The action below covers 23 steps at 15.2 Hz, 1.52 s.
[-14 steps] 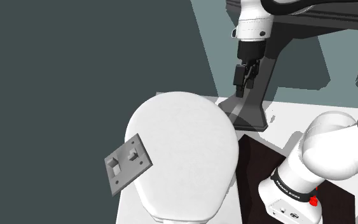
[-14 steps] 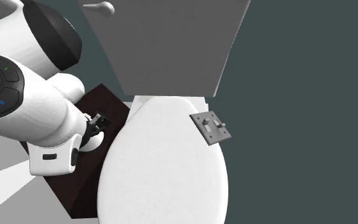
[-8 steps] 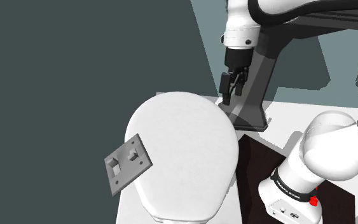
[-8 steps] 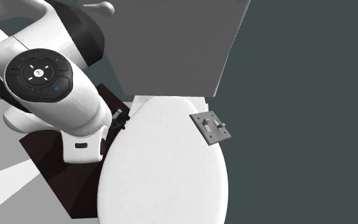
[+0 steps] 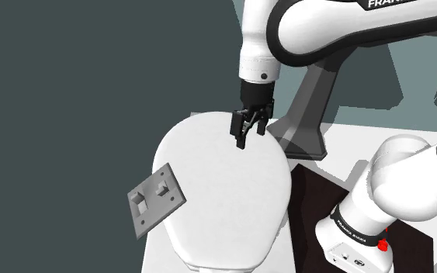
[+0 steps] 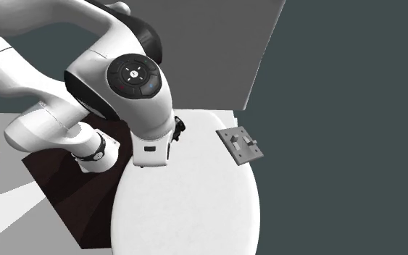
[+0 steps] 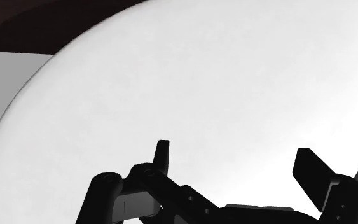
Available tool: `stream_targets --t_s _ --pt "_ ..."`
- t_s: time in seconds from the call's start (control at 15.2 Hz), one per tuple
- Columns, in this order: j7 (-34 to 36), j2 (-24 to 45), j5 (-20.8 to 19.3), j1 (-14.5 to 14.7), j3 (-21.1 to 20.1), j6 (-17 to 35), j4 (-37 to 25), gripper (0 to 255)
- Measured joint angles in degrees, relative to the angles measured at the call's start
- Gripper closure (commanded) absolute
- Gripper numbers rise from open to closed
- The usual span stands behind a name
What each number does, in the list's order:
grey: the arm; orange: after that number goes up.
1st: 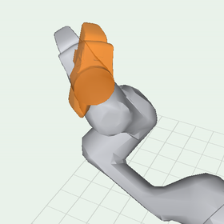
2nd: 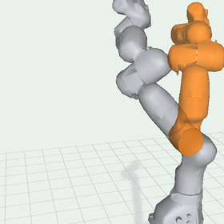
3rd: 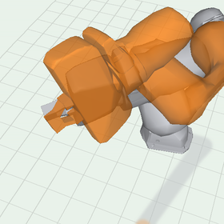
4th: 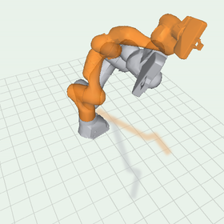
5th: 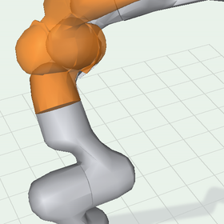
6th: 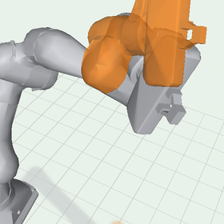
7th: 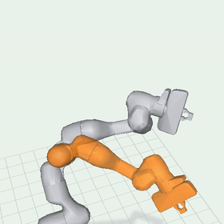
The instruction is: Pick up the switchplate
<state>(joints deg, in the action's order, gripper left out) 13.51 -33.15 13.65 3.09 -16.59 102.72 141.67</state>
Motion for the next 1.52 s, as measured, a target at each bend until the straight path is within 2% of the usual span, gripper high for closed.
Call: stream_targets --t_s 0.26,0.59,0.92,1.19,1.52 --pt "5.58 6.03 1.25 0.65 -4.90 6.10 -2.30 0" --pt "12.91 15.26 -0.16 0.42 -10.60 13.31 -6.96 0" --pt "21.89 24.98 -4.81 0.37 -15.72 19.48 -12.33 0" --pt "30.07 34.89 -12.10 0.88 -18.22 22.65 -19.27 0" --pt "32.69 38.28 -14.78 1.56 -18.42 26.08 -18.94 0"
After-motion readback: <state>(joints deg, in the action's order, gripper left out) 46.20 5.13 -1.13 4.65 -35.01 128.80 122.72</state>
